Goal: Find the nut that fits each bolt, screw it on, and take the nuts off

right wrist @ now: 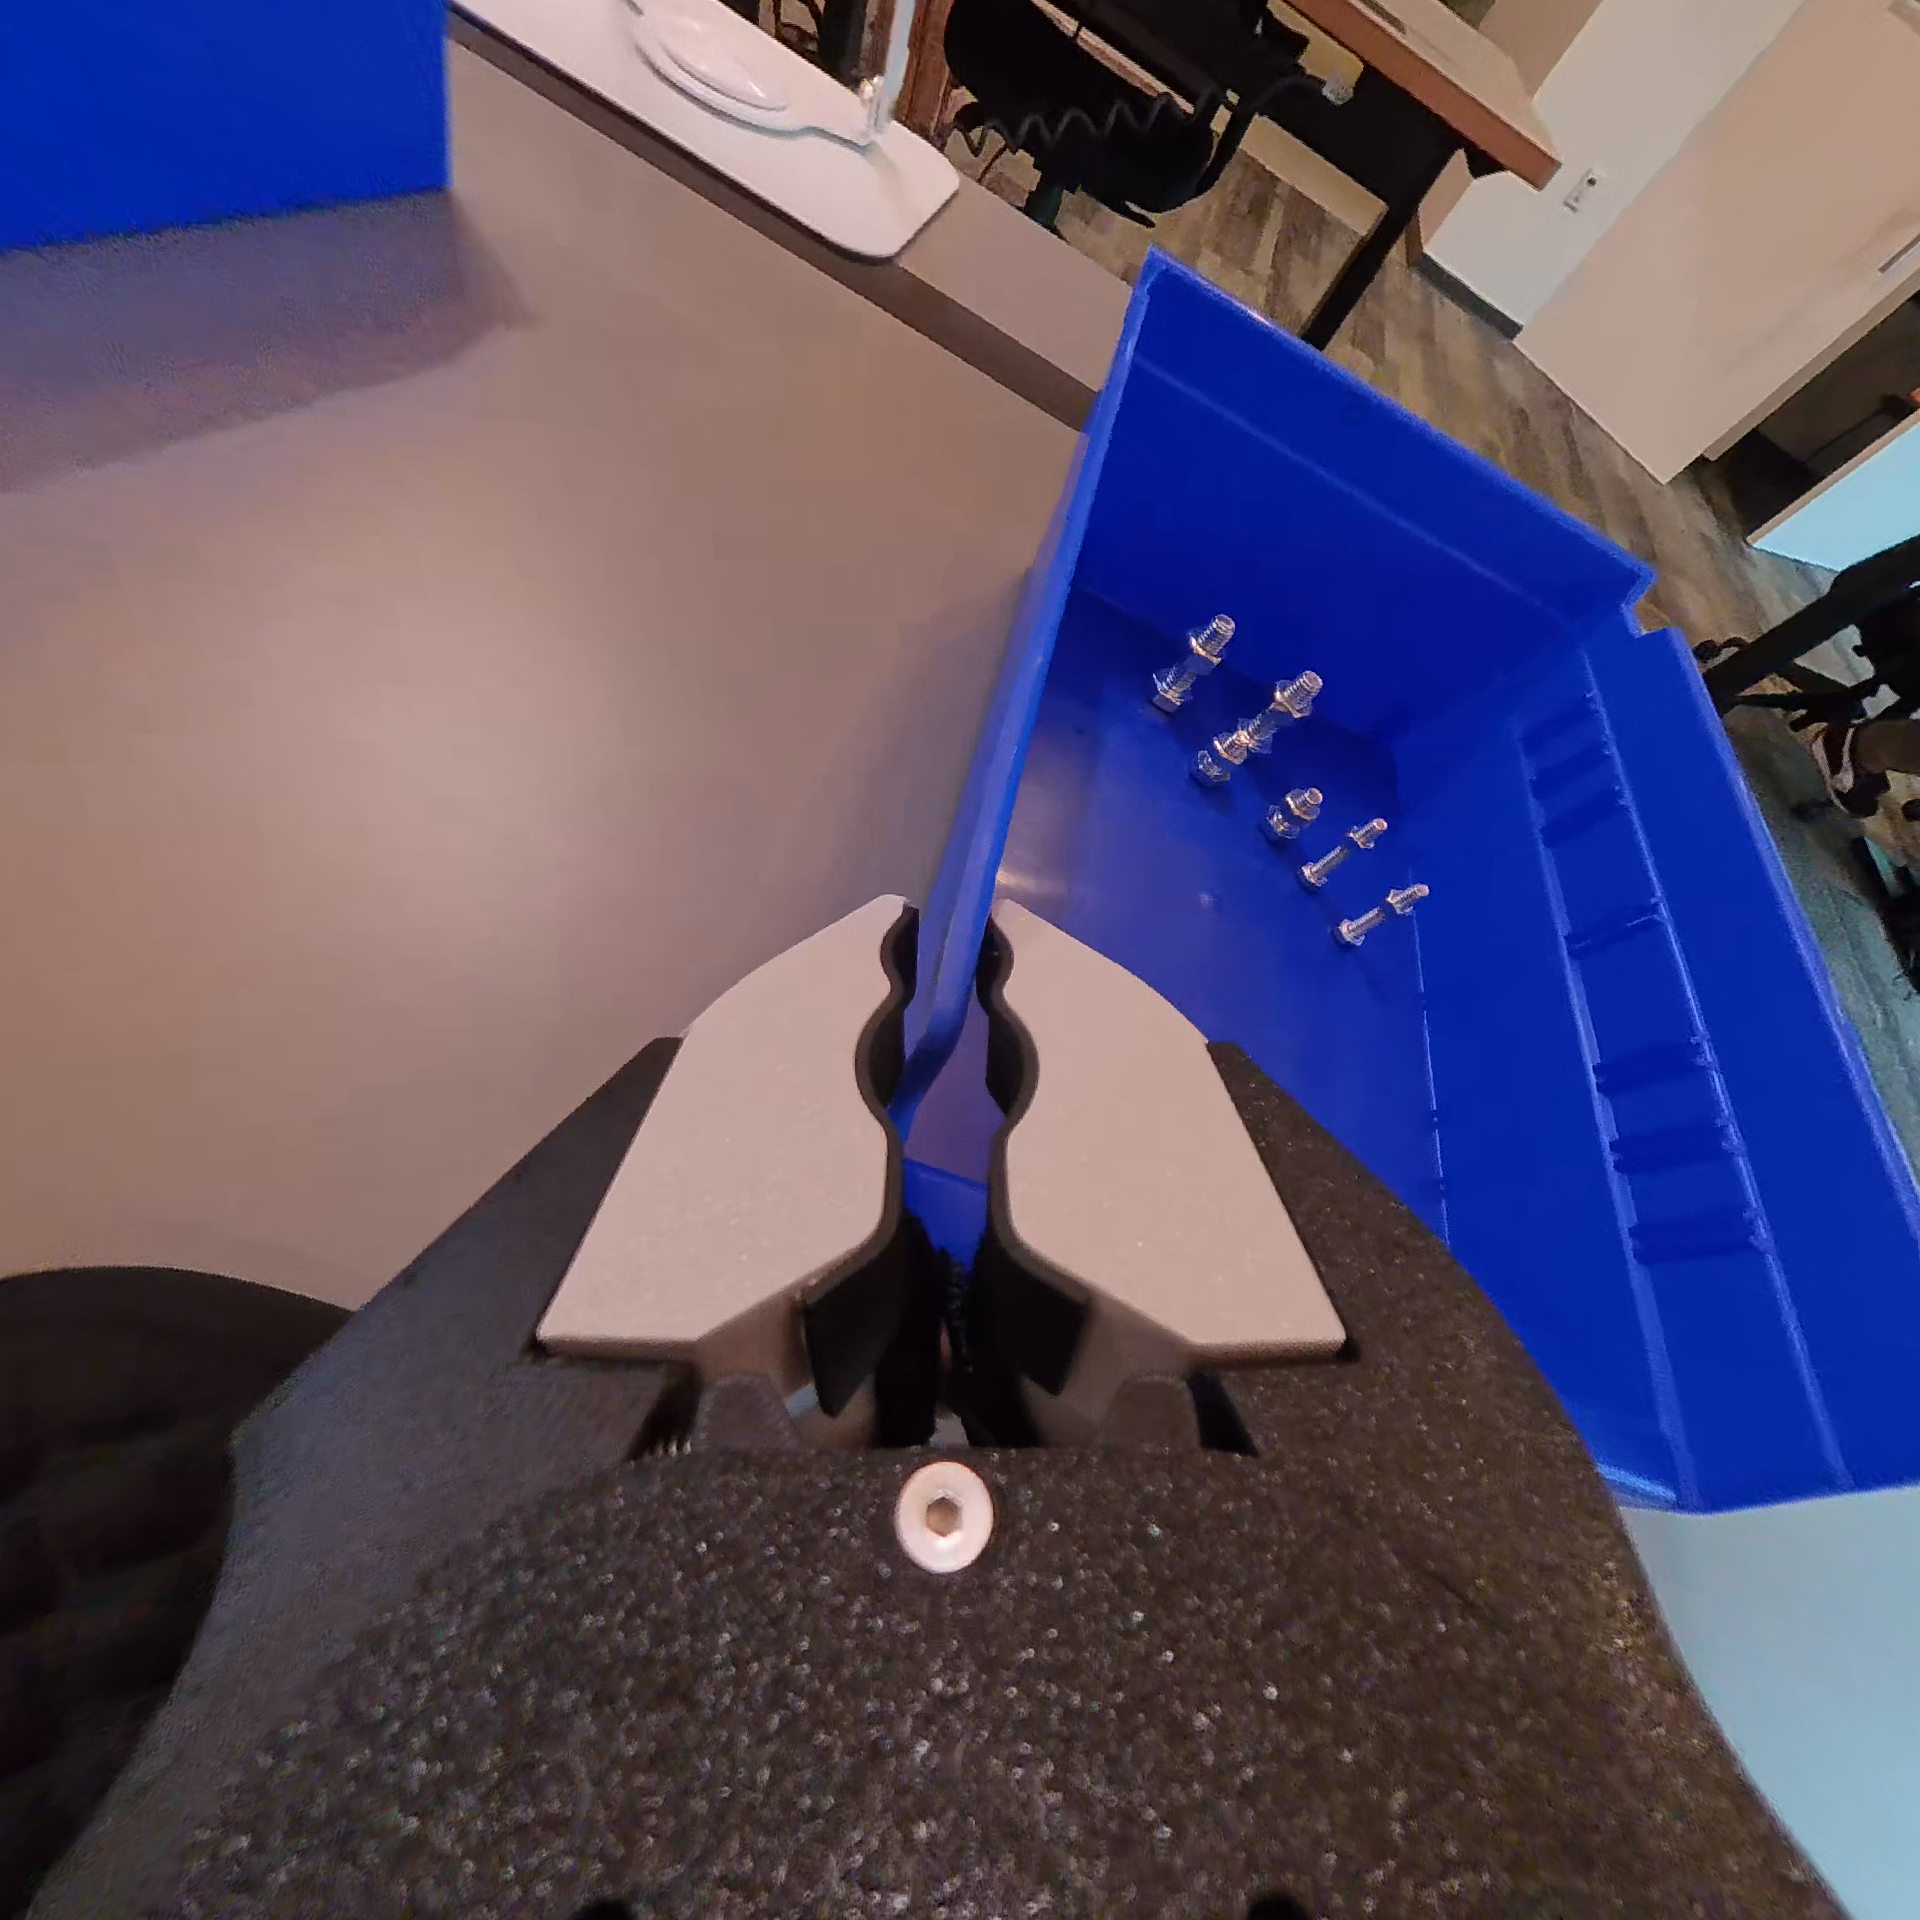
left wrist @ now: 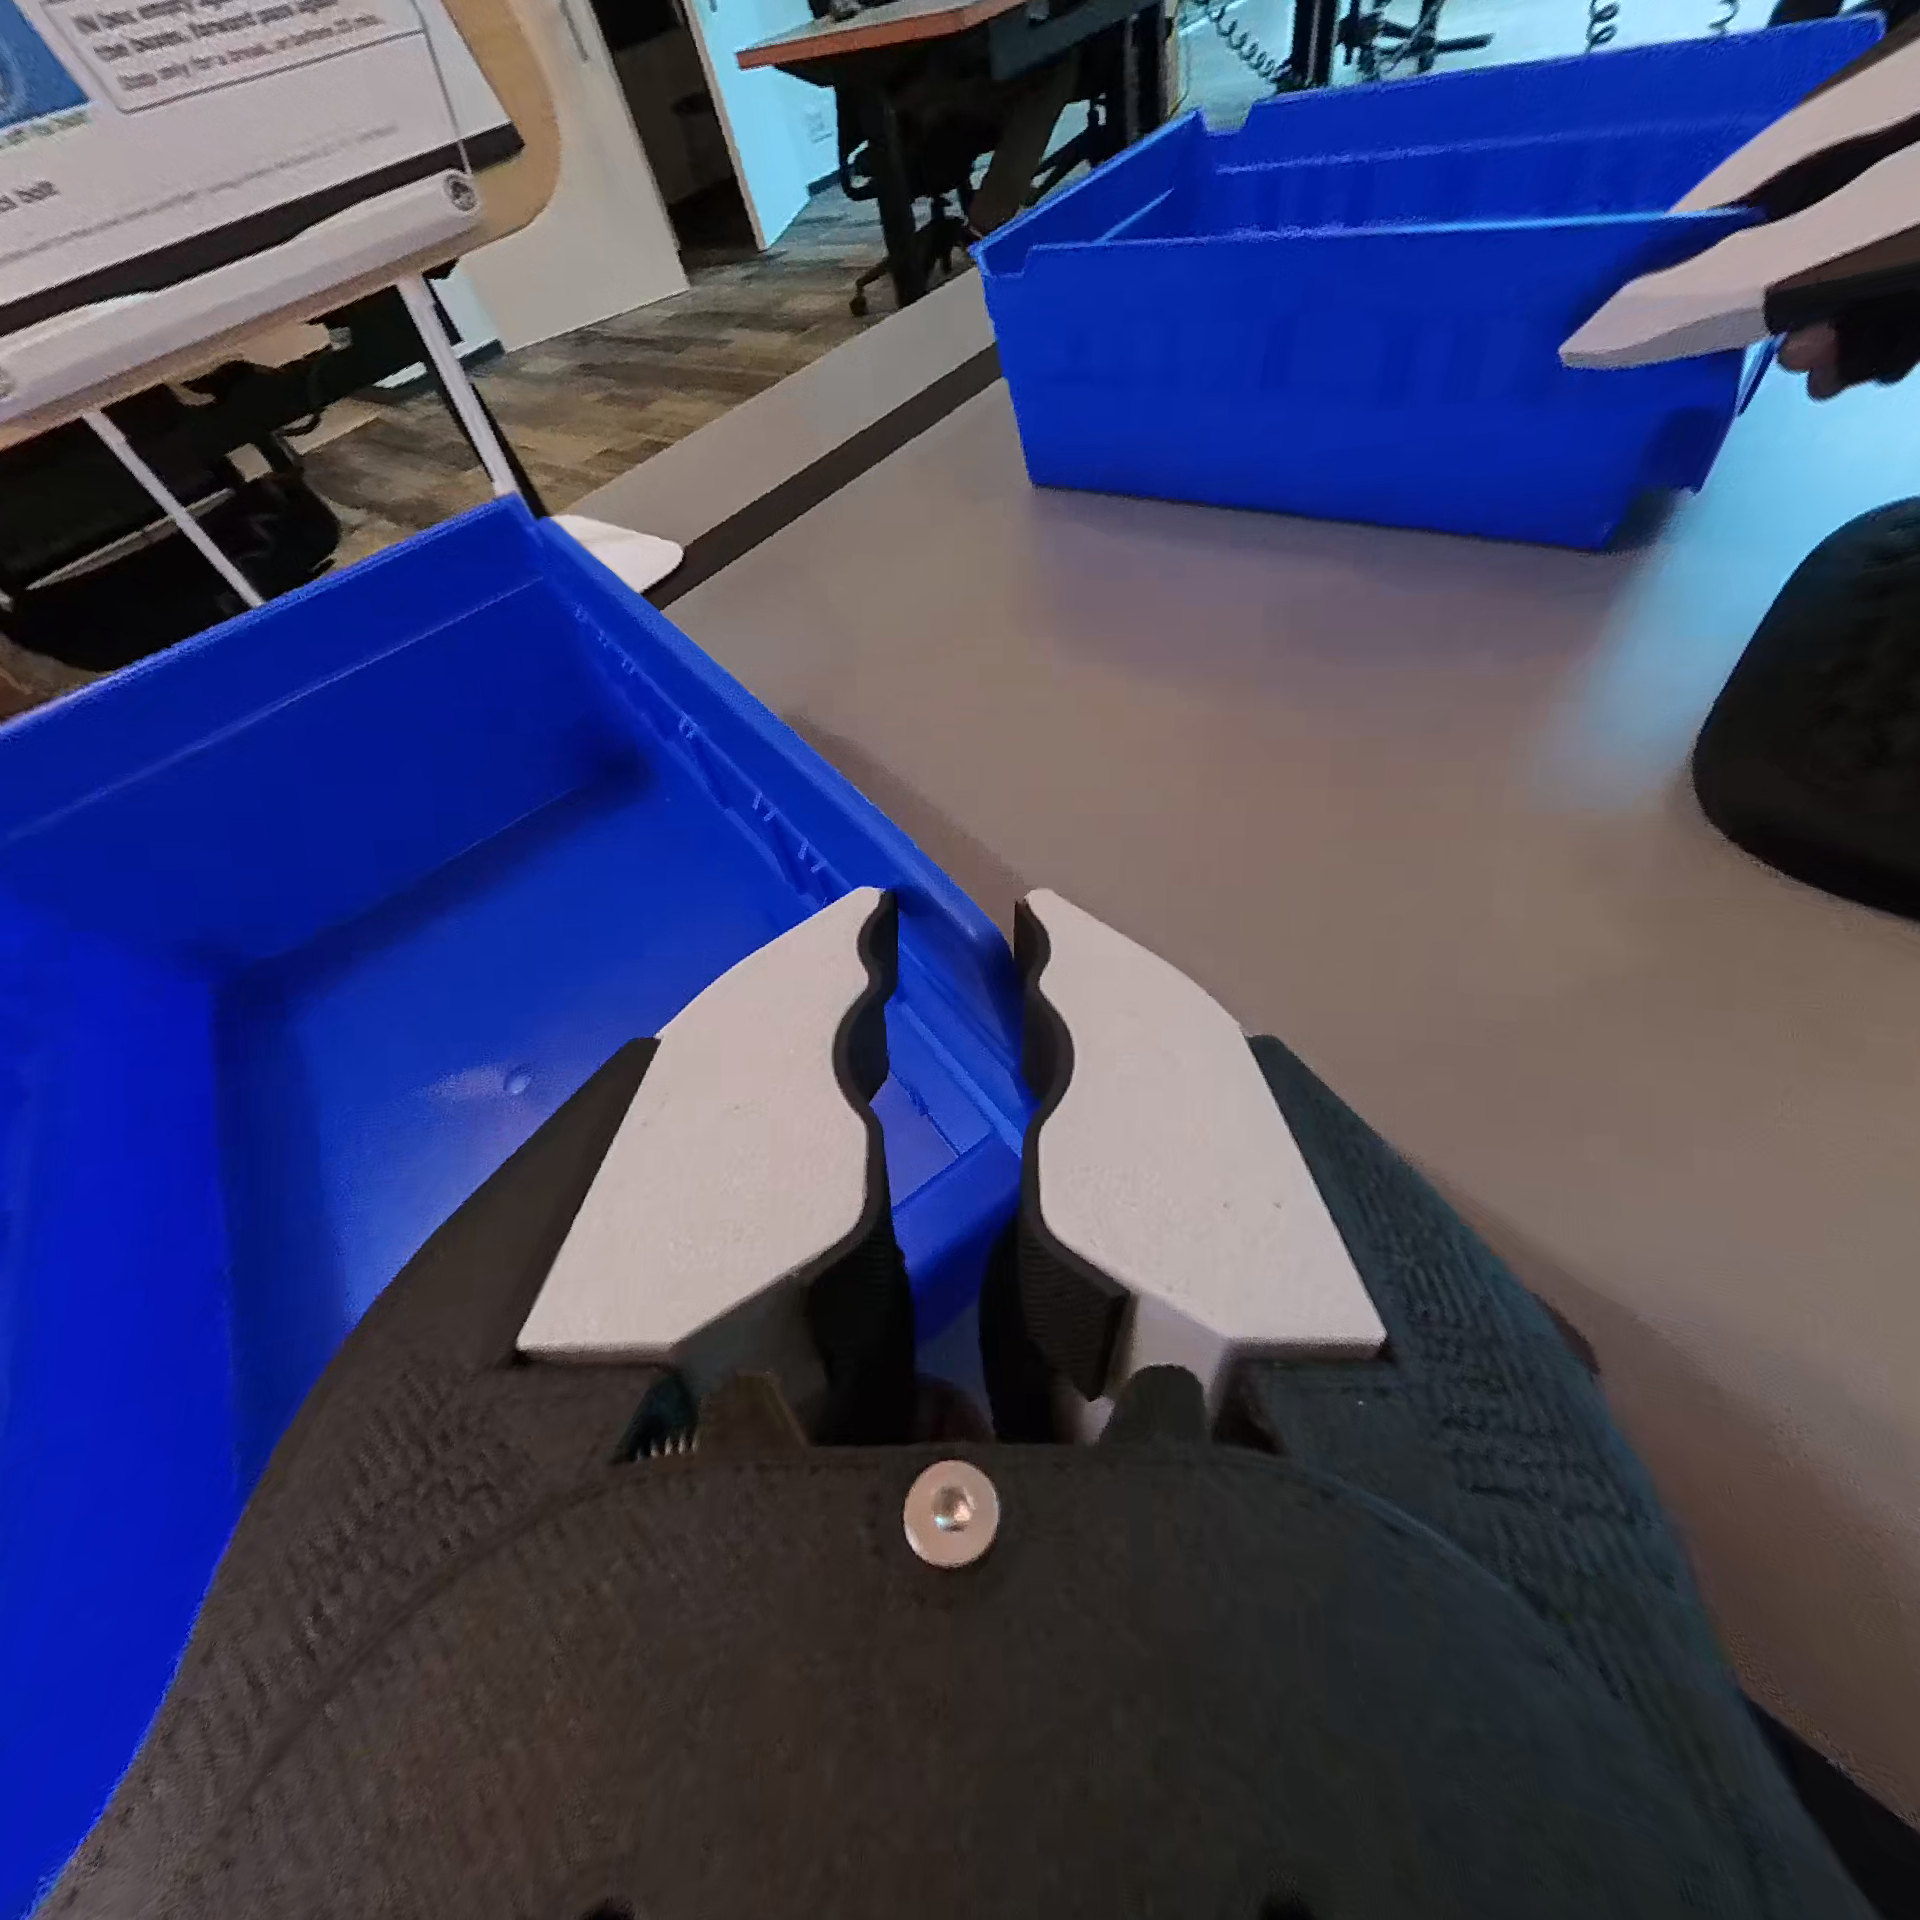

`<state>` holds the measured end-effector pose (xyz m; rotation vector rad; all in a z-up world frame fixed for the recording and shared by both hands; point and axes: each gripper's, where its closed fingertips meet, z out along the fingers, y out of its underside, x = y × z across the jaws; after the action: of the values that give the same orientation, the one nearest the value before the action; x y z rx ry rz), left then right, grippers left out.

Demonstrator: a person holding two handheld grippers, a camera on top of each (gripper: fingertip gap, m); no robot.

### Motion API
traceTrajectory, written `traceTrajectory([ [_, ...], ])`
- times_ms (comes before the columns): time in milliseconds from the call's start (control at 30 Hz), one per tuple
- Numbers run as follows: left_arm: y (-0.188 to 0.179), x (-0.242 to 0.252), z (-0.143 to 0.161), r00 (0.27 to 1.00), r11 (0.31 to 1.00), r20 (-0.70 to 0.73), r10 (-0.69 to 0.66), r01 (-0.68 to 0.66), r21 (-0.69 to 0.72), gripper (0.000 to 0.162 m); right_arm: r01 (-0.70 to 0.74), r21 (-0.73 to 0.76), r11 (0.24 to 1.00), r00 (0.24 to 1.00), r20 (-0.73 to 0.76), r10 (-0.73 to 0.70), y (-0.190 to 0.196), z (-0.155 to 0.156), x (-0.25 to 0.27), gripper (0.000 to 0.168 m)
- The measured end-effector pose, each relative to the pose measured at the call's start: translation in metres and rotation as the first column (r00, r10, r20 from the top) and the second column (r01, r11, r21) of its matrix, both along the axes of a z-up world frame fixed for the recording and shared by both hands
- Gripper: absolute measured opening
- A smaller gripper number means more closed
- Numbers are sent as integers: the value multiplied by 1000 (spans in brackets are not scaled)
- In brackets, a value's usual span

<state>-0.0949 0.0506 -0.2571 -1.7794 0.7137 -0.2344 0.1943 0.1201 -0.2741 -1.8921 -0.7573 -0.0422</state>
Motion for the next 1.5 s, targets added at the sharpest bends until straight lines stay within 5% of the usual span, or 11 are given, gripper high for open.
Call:
traceTrajectory([
  [900, 27, 0, -2, 1000, 1000, 5, 12, -12, 1, 17, -257, -36, 966, 957, -152, 249, -38, 0, -158, 27],
  [1033, 18, -1, 5, 993, 993, 3, 120, -120, 2, 39, -373, 18, 928, 894, -261, 365, -55, 21, -166, 43],
  [1167, -6, 39, 36, 978, 987, 180, 108, -127, 100, 72, -315, 128, 940, 843, -416, 339, -58, 55, -127, 63],
  [1333, -9, 100, 31, 953, 997, 298, 59, -71, 29, 99, 43, 188, 981, 879, -474, 52, -23, 64, -13, 70],
  [1500, 7, 132, 21, 933, 999, 358, 26, -17, -28, 90, 117, 81, 990, 912, -404, -74, 5, 27, 39, 81],
])
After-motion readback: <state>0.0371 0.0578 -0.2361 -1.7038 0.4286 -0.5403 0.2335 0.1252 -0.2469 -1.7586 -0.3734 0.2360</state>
